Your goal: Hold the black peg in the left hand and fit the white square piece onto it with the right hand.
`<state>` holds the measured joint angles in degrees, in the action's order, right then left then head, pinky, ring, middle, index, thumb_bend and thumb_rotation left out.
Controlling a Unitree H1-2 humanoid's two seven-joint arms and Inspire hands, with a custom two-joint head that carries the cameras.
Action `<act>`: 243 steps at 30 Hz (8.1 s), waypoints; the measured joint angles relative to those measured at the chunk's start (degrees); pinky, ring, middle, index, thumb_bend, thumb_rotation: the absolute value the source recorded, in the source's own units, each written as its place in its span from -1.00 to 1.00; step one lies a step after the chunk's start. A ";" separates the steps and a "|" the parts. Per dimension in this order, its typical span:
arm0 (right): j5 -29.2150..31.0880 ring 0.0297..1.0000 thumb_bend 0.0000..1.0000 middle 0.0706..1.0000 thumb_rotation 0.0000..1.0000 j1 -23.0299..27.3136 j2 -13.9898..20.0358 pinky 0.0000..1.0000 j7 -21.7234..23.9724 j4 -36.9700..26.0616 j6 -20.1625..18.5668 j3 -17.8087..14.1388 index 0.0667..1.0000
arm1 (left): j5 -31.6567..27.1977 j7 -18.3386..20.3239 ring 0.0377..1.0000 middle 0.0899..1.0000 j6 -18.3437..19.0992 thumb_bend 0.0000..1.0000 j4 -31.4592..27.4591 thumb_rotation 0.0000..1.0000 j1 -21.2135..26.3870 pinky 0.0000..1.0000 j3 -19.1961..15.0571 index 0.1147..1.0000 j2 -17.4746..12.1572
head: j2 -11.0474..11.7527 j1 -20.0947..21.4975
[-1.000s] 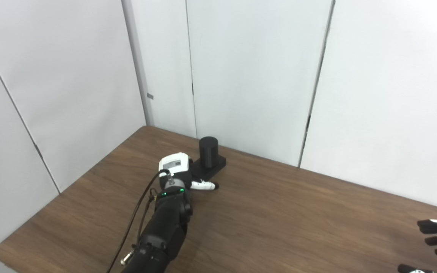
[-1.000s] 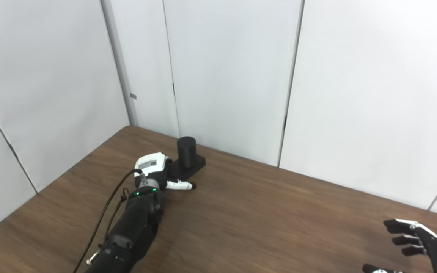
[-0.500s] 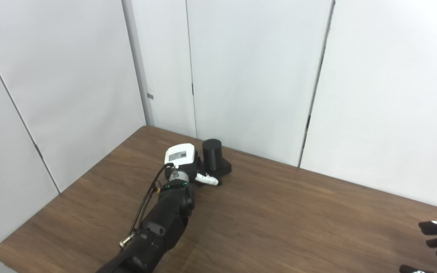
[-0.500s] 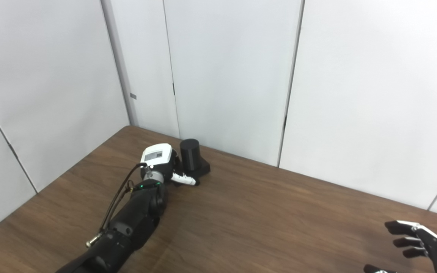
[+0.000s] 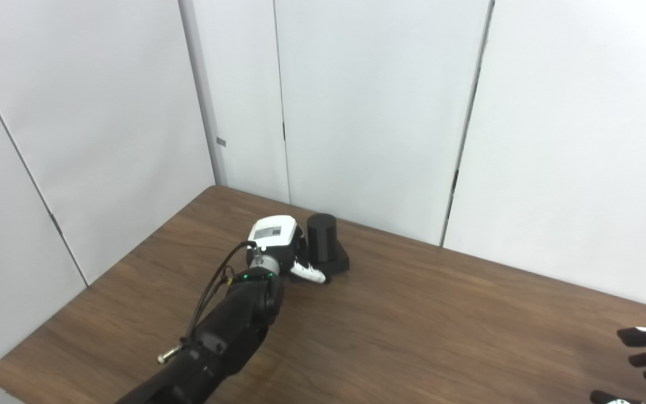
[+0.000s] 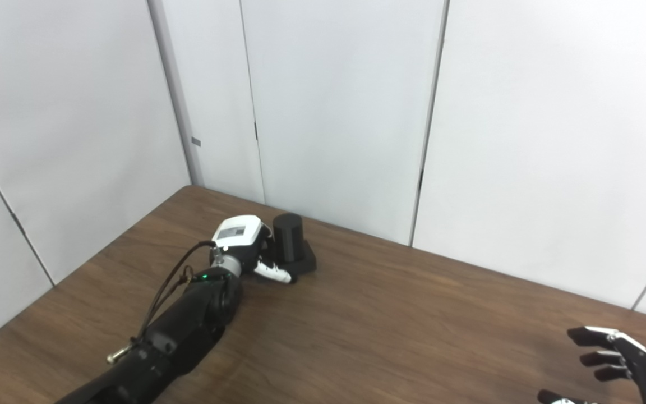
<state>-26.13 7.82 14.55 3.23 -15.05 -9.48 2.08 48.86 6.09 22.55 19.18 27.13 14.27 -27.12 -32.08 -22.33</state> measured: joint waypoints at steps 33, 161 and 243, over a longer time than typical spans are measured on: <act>1.92 0.27 0.27 0.37 -1.00 1.87 -0.71 0.13 -4.60 11.40 12.16 0.37 0.31 | -5.07 -3.93 0.72 0.67 -23.60 0.05 -3.82 -0.86 -2.41 0.61 14.79 -0.15 7.96 | -3.87 22.94; -13.62 0.71 0.03 0.52 -0.74 25.48 21.88 0.75 29.28 16.03 -7.77 15.64 -0.12 | -8.12 -3.84 0.72 0.72 -23.90 0.05 -7.57 -0.86 -4.17 0.59 17.94 -0.15 4.14 | -4.04 29.98; -9.81 0.66 0.04 0.48 -0.74 28.24 2.78 0.58 31.12 10.96 -3.43 19.65 -0.12 | -5.15 -3.72 0.75 0.72 -18.49 0.05 -7.19 -0.85 -2.60 0.54 20.16 -0.15 8.43 | -6.95 17.94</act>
<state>-35.94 36.06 17.33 34.35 -4.09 -12.91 21.73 43.71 2.37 4.06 12.00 24.53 34.43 -18.69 -39.02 -4.39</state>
